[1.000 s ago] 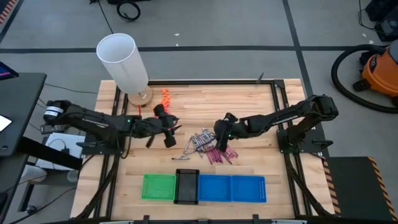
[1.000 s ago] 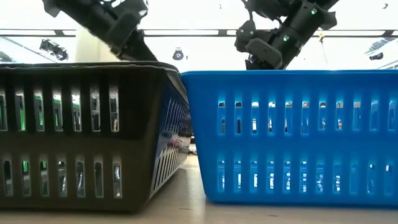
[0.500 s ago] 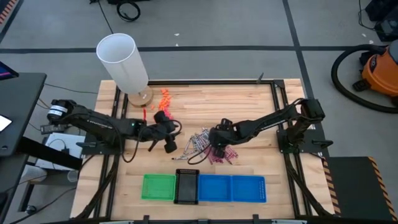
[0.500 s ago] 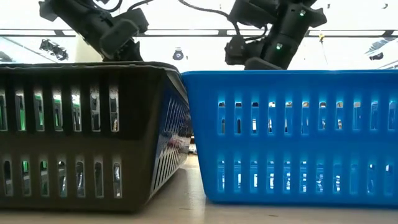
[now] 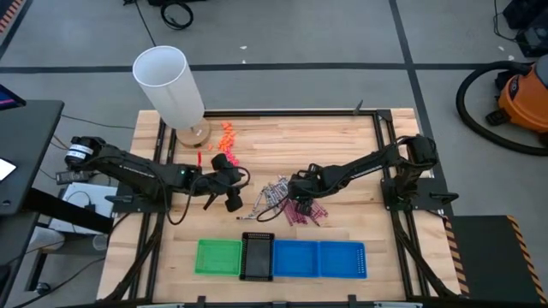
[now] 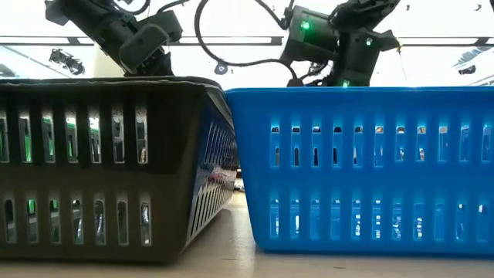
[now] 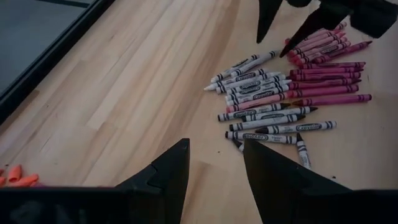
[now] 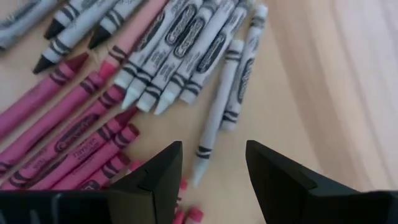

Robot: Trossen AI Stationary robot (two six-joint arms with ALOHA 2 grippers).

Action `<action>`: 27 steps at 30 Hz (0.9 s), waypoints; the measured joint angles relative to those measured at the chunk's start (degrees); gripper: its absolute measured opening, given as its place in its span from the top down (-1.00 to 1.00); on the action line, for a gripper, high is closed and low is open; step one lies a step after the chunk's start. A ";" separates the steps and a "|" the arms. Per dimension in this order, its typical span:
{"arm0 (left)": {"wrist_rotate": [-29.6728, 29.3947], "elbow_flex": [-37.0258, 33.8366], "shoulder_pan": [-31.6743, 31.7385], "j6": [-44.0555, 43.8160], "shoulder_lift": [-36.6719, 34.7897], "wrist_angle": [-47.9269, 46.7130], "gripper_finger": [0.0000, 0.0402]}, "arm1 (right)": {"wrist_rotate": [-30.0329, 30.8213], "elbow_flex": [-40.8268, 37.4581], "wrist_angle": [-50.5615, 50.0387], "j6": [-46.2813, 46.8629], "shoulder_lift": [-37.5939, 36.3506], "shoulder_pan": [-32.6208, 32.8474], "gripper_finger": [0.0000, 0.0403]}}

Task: Sort crayons
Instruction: Put the white crayon into the left blue bin

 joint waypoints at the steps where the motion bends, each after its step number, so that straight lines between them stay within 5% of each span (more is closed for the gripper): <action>1: 0.02 0.00 -0.02 0.00 0.00 0.04 0.19 | -0.01 -0.01 0.00 0.18 0.34 -0.16 0.06; 11: 0.02 -0.02 -0.02 0.00 -0.01 -0.16 0.19 | -2.93 0.09 0.84 1.49 1.91 -3.13 0.09; 27: 0.02 -0.02 -0.02 0.02 -0.02 -0.60 0.19 | -6.16 0.11 1.91 1.38 2.21 -3.62 0.73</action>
